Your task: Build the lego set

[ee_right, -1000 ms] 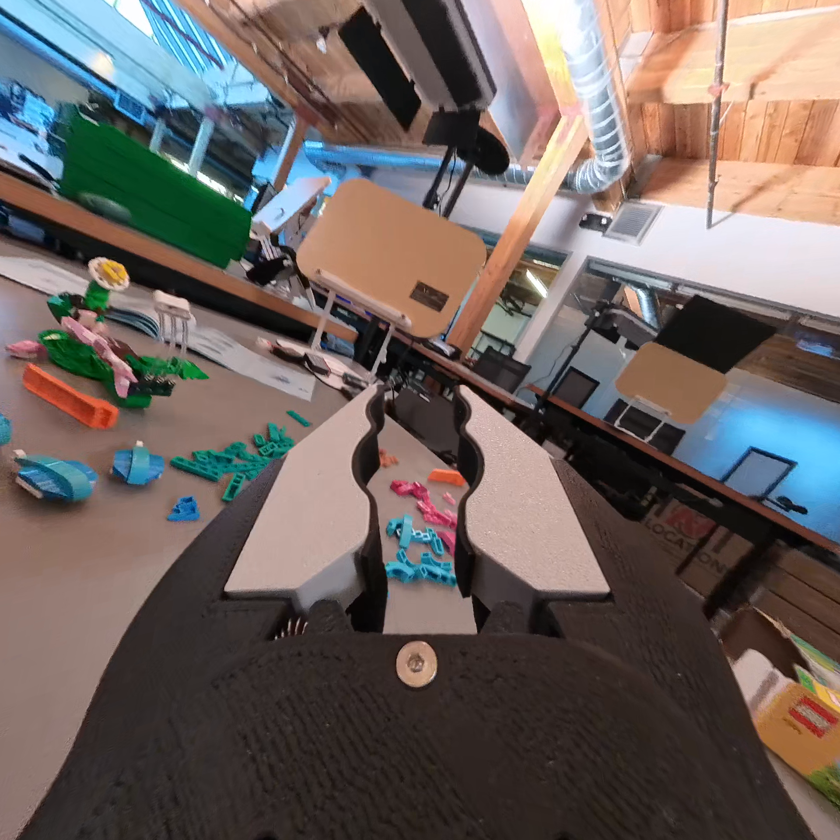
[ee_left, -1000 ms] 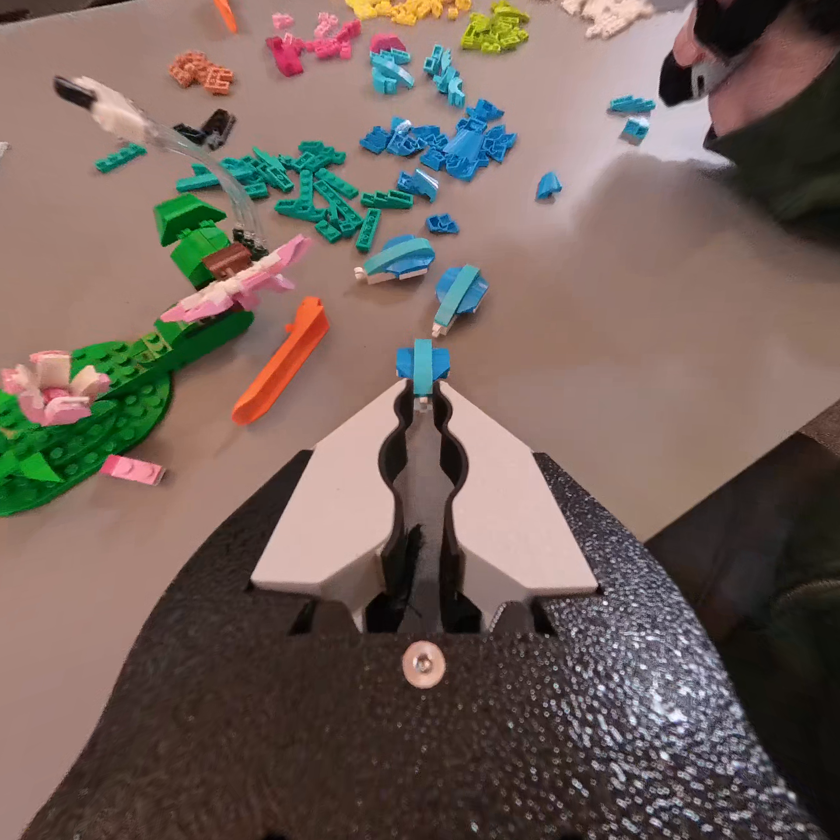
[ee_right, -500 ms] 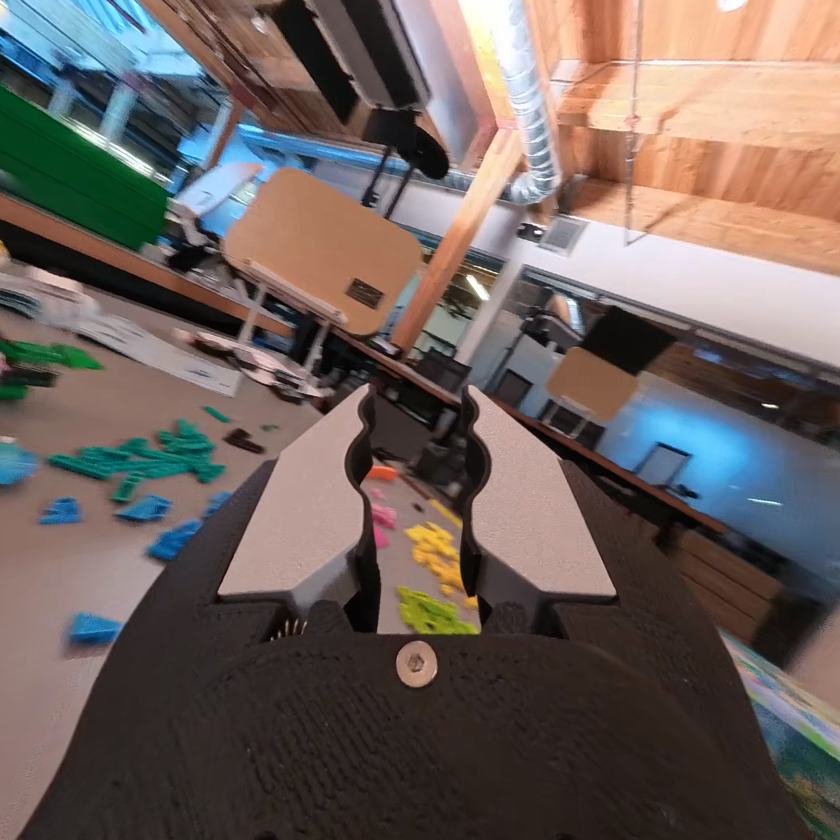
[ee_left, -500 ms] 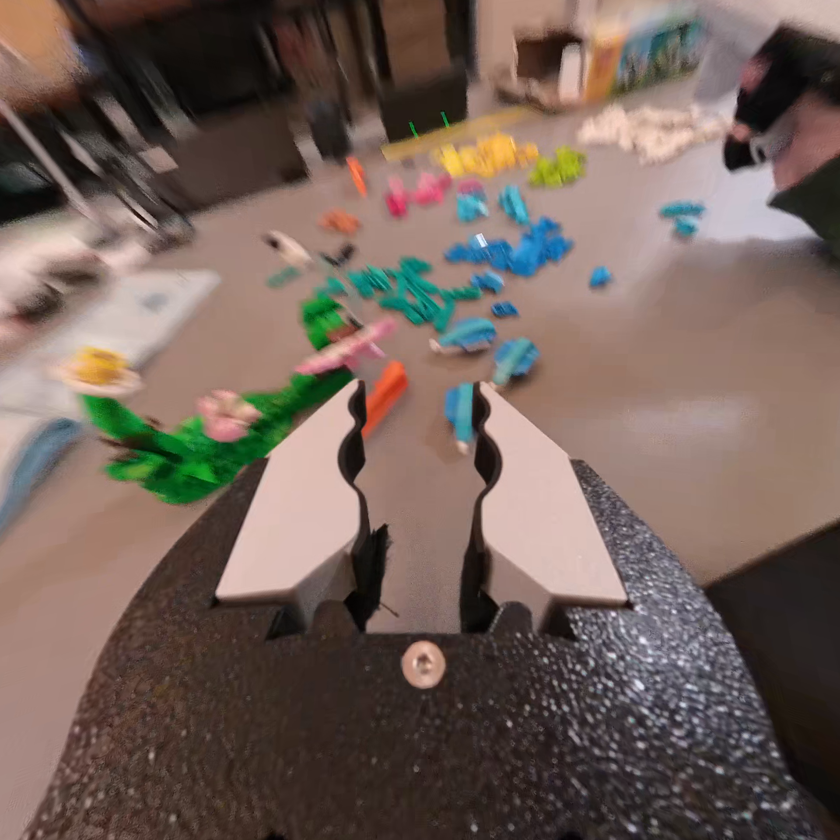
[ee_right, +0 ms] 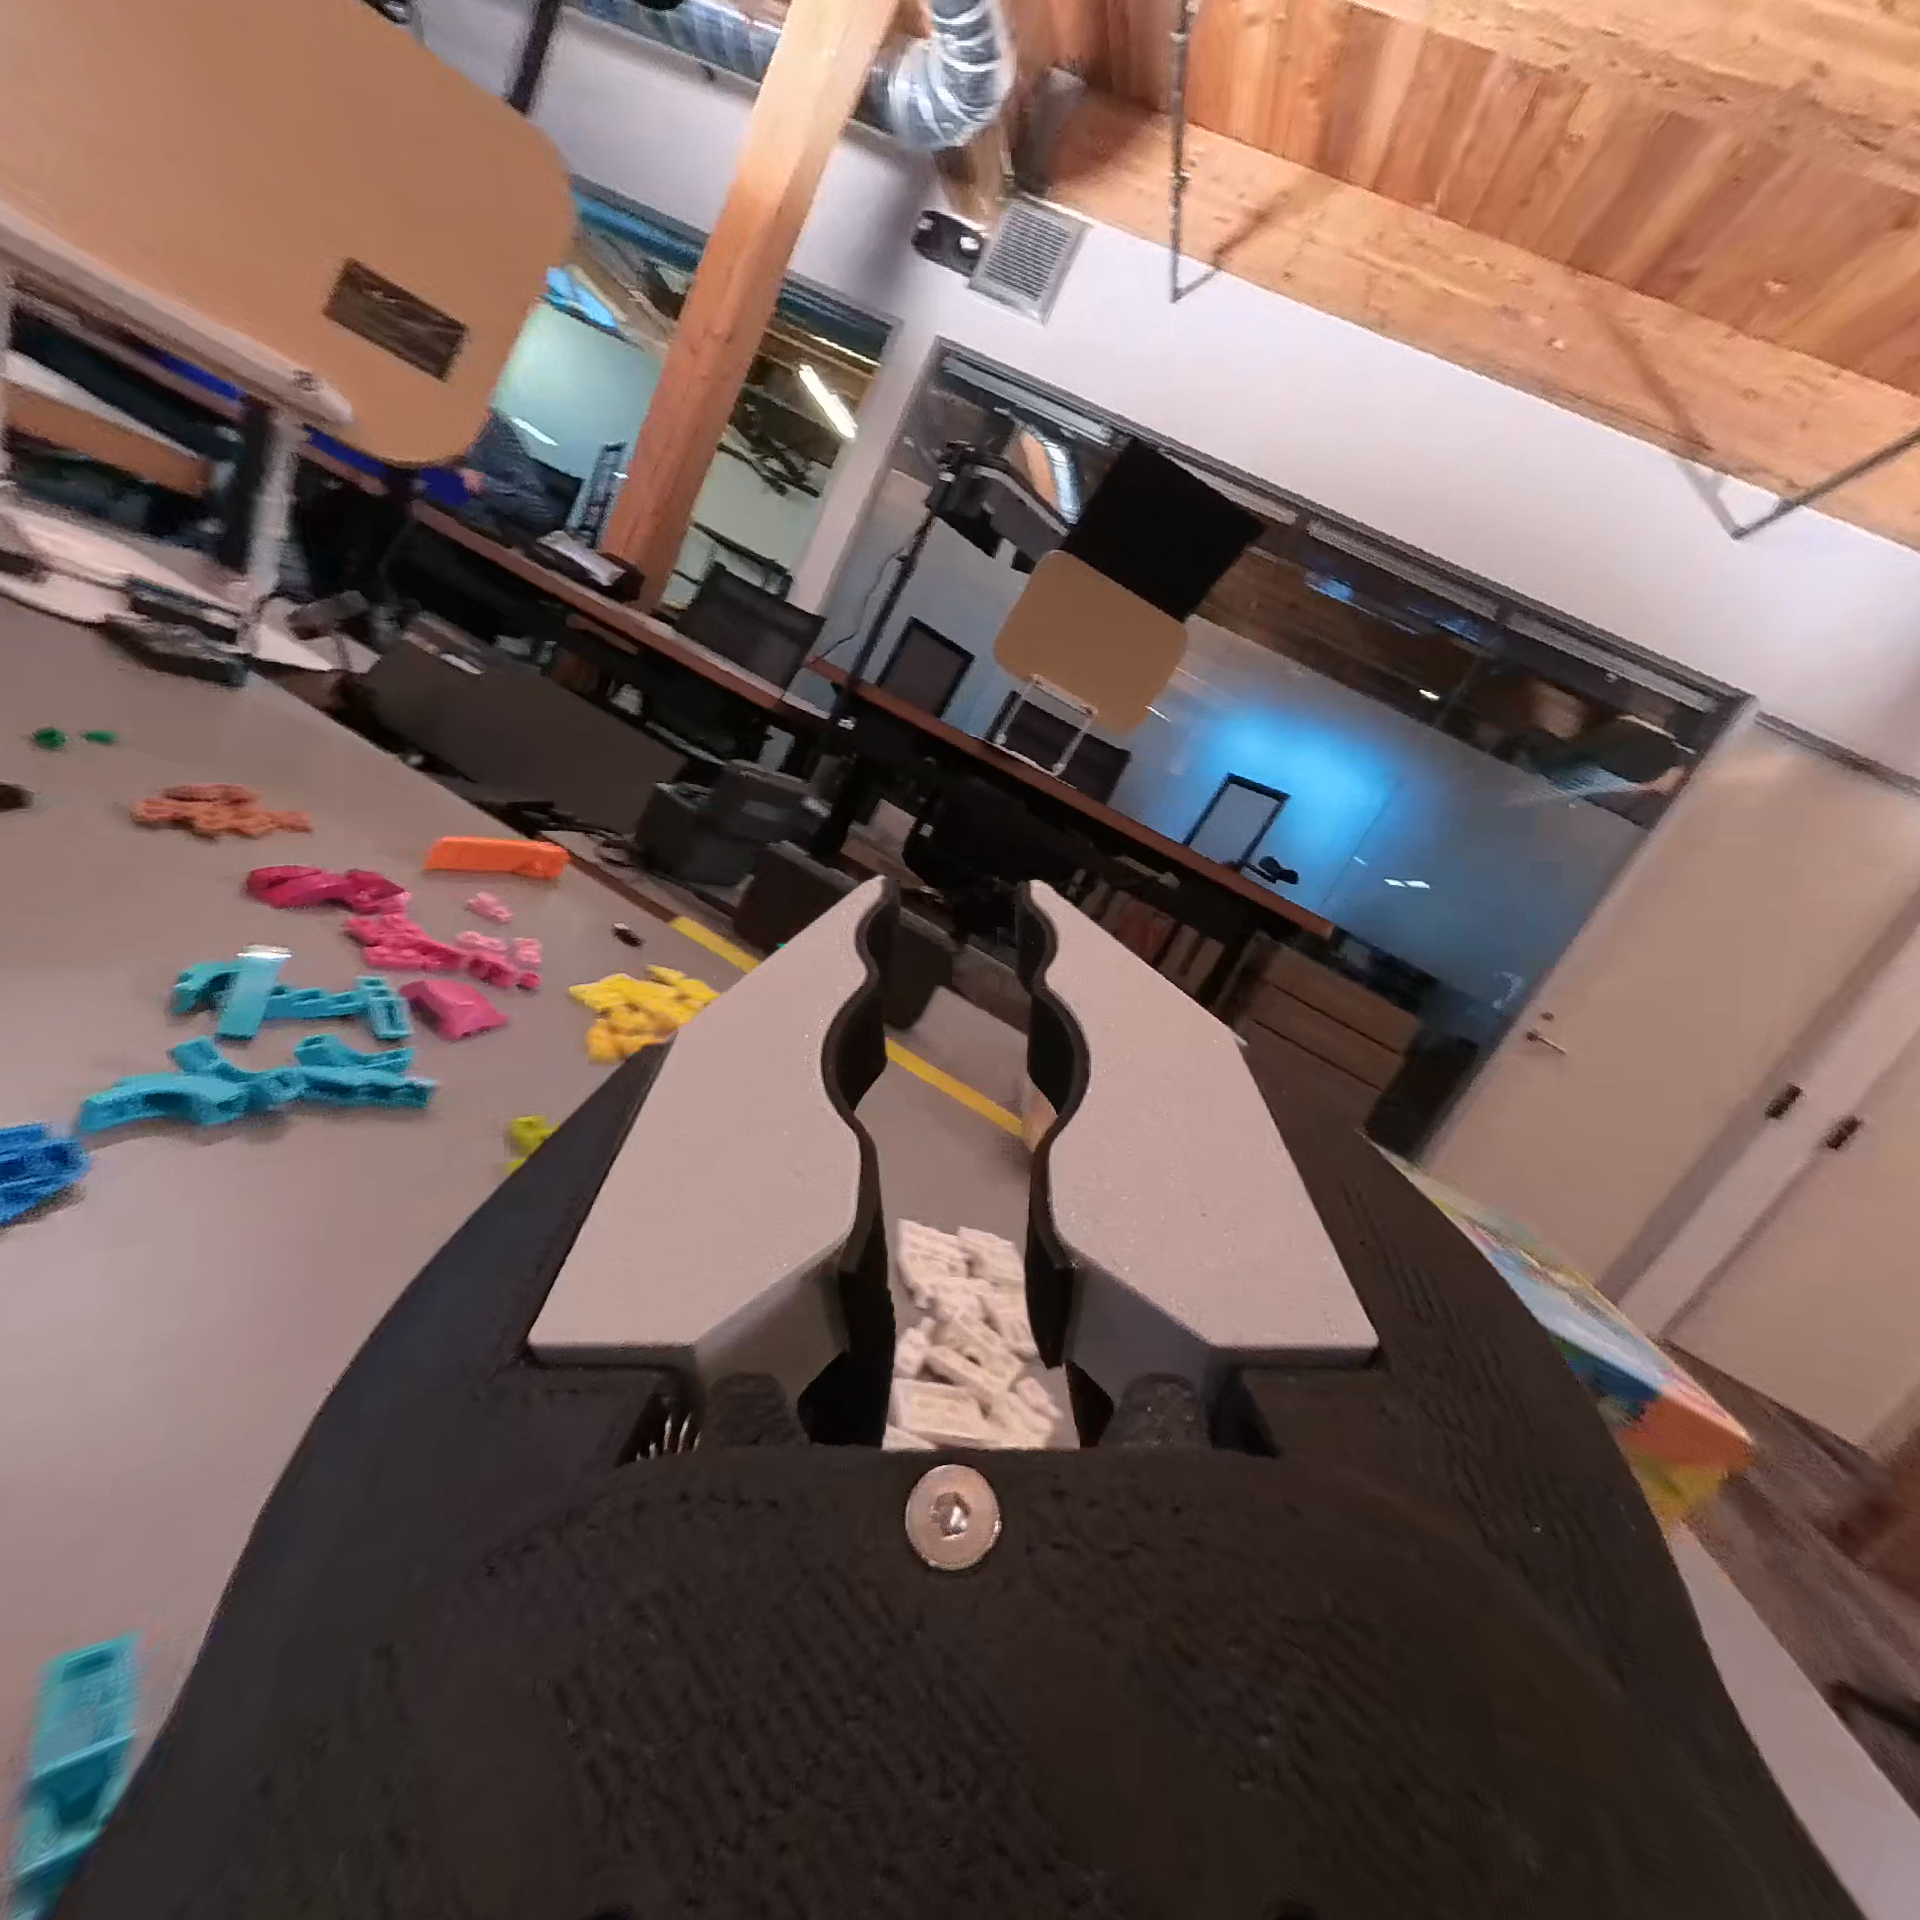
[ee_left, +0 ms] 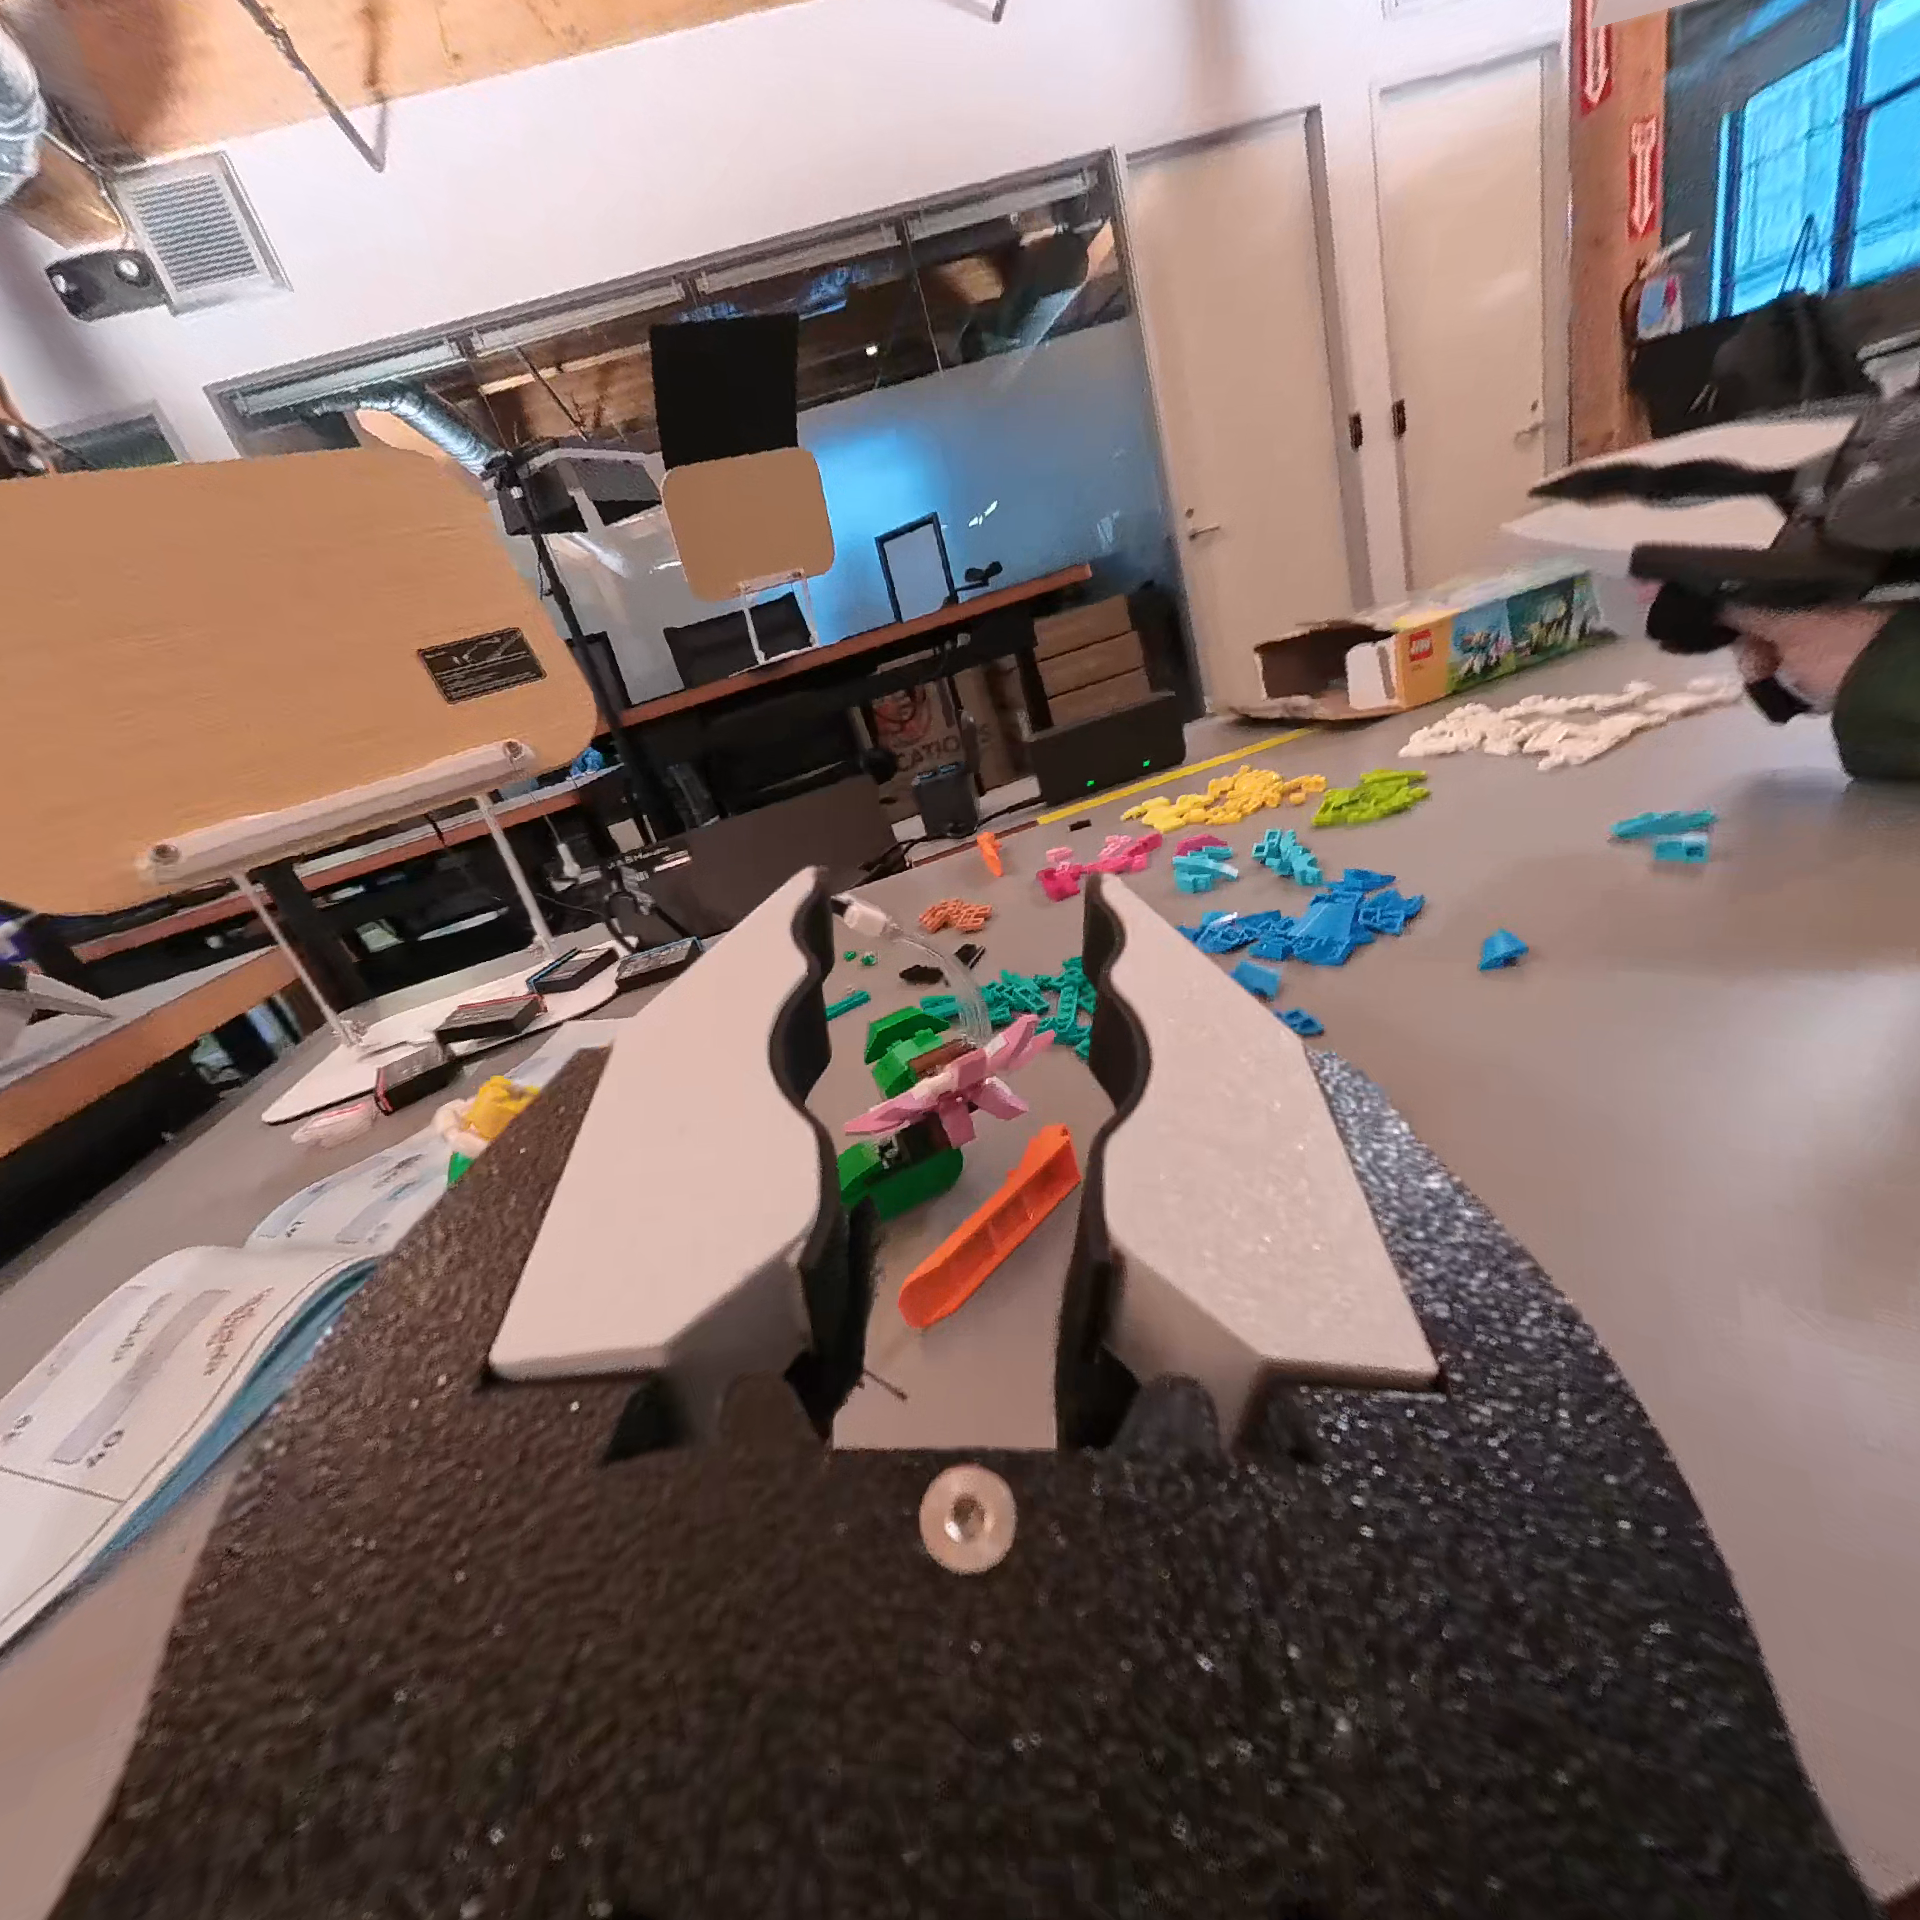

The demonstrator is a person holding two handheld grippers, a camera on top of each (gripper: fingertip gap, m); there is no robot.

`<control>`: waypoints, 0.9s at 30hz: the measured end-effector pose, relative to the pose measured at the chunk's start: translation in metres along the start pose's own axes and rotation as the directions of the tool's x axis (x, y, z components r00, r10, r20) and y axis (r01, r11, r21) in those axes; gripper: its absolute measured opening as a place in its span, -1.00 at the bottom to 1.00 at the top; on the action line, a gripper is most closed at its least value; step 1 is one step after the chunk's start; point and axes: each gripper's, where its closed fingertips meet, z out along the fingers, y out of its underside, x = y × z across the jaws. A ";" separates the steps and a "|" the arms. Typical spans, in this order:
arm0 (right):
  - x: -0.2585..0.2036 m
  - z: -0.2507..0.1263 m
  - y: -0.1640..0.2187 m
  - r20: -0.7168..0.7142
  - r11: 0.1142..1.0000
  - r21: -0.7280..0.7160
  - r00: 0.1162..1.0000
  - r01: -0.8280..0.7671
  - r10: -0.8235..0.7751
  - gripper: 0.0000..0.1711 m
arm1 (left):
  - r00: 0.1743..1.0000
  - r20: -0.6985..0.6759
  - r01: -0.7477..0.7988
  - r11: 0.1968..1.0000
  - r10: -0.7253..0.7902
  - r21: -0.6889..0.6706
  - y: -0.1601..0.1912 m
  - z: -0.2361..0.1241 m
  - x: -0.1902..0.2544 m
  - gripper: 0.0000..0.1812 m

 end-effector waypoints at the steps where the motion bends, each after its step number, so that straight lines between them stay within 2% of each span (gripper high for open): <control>1: 0.011 0.001 0.004 -0.032 1.000 -0.006 0.999 -0.012 0.011 -0.77 | 1.000 0.004 0.022 1.000 -0.022 0.013 -0.001 -0.001 -0.003 -0.49; 7: 0.056 0.003 0.021 -0.154 0.993 -0.017 0.982 -0.113 0.109 -0.77 | 0.995 0.007 0.104 0.994 -0.104 0.030 -0.002 -0.002 -0.011 -0.53; 11: 0.042 0.006 0.013 -0.092 1.000 -0.009 0.996 -0.005 0.004 -0.79 | 0.948 -0.086 0.312 0.949 -0.307 0.049 -0.010 0.000 0.003 -0.42; 15: 0.020 0.009 0.008 -0.019 0.997 -0.005 0.996 0.082 -0.082 -0.81 | 0.958 -0.103 0.276 0.959 -0.269 0.060 -0.012 -0.001 0.010 -0.45; 27: 0.025 0.009 0.011 -0.032 0.999 -0.017 0.999 0.037 -0.037 -0.83 | 0.945 -0.085 0.322 0.945 -0.317 0.054 -0.010 0.000 0.004 -0.38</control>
